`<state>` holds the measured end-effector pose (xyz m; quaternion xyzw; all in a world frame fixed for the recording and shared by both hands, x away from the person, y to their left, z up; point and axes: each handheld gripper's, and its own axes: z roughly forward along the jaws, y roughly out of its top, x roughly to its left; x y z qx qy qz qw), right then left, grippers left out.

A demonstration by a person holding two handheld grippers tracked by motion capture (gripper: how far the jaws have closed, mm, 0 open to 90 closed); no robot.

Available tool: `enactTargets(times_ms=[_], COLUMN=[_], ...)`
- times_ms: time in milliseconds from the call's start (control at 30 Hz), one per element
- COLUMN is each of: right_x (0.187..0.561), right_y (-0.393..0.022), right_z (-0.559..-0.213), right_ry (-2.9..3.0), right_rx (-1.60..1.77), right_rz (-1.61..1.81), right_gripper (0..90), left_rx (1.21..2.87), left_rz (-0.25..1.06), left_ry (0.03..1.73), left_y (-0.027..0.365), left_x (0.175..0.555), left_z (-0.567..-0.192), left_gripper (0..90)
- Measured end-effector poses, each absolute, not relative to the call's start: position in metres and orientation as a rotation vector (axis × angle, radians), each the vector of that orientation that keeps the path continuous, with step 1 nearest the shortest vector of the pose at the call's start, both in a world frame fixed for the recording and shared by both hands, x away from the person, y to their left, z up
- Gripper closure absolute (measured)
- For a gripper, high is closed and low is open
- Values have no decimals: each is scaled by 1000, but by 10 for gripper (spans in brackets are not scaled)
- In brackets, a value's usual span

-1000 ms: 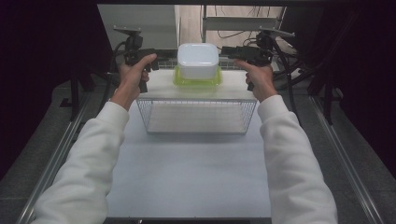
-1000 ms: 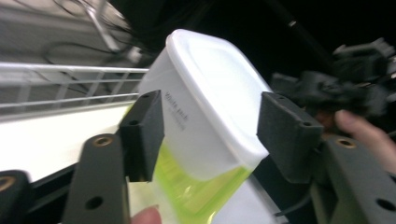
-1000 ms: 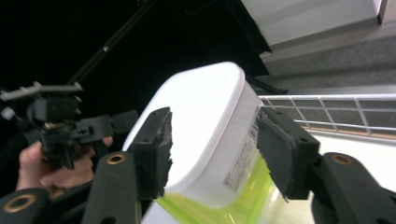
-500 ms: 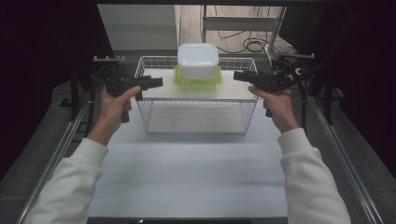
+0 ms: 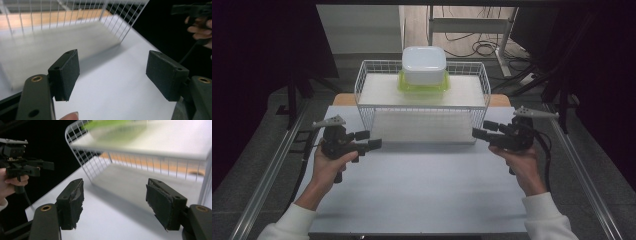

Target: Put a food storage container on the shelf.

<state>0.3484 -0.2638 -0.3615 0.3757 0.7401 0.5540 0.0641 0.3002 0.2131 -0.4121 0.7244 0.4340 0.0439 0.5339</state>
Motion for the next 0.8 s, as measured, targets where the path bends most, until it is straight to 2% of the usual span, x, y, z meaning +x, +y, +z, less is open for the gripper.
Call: enactTargets(times_ms=[167,367,667,800], right_x=[332,327,321,319], right_y=[-270,-272,-267,-267], right_z=[-394,-431,-442,-444], right_ry=[2291,2368,2390,2383], right_rx=[1169,1247,1234,1222], right_rz=[1591,1500,1463,1435], right_gripper=[286,265,237,186], left_rx=[1752,1784,1814,1824], left_rz=[93,102,144,158], left_ry=[1090,1132,1149,1160], left_y=[218,222,223,224], left_x=[287,282,281,280], left_z=[-443,-461,-465,-469], left_gripper=[264,263,251,229])
